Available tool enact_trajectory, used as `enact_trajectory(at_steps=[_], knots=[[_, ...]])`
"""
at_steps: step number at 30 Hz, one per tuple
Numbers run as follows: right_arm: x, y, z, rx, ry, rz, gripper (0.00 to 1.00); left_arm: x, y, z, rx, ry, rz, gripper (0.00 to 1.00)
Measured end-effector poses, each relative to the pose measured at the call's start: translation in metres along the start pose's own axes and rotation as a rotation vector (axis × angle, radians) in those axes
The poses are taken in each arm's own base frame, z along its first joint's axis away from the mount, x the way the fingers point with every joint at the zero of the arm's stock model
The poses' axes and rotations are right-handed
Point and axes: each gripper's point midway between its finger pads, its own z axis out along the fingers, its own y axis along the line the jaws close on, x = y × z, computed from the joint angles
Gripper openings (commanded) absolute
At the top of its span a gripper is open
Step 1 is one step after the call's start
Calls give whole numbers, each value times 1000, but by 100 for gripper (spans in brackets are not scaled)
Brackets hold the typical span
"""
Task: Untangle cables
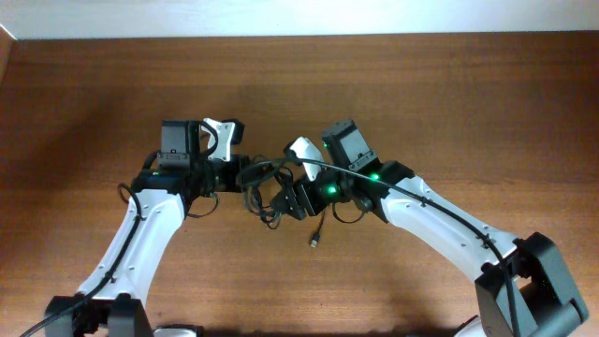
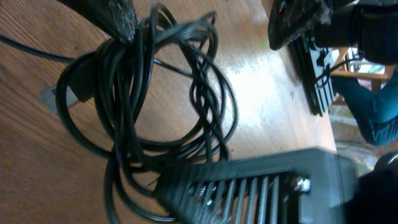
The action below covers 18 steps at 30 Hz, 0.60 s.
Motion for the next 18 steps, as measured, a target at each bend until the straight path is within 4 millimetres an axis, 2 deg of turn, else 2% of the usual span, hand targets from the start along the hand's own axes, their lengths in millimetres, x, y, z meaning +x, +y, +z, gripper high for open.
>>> enact_trajectory(at_steps=[2, 3, 5, 6, 8, 10, 13, 15, 18], knots=[[0, -4, 2, 16, -2, 17, 36, 1, -5, 0, 31, 5, -67, 0], [1, -7, 4, 20, 3, 25, 29, 1, -8, 0, 47, 8, -93, 0], [6, -13, 11, 29, 21, 48, 29, 1, -16, -1, 93, 13, -117, 0], [10, -17, 14, 32, 32, 61, 35, 1, -21, -1, 123, 16, -132, 0], [13, -23, 18, 44, 43, 70, 32, -3, -30, -3, 173, 10, -143, 0], [17, -31, 22, 75, 53, 80, 4, -4, -36, -4, 209, 12, -162, 0], [18, -36, 23, 97, 57, 84, 4, -4, -40, -5, 229, 20, -211, 0], [23, -35, 22, 91, 76, 86, 4, -5, -34, -3, 194, 13, -222, 0], [35, -21, 17, 32, 127, 37, 4, 1, -1, 1, -3, 4, -262, 0]])
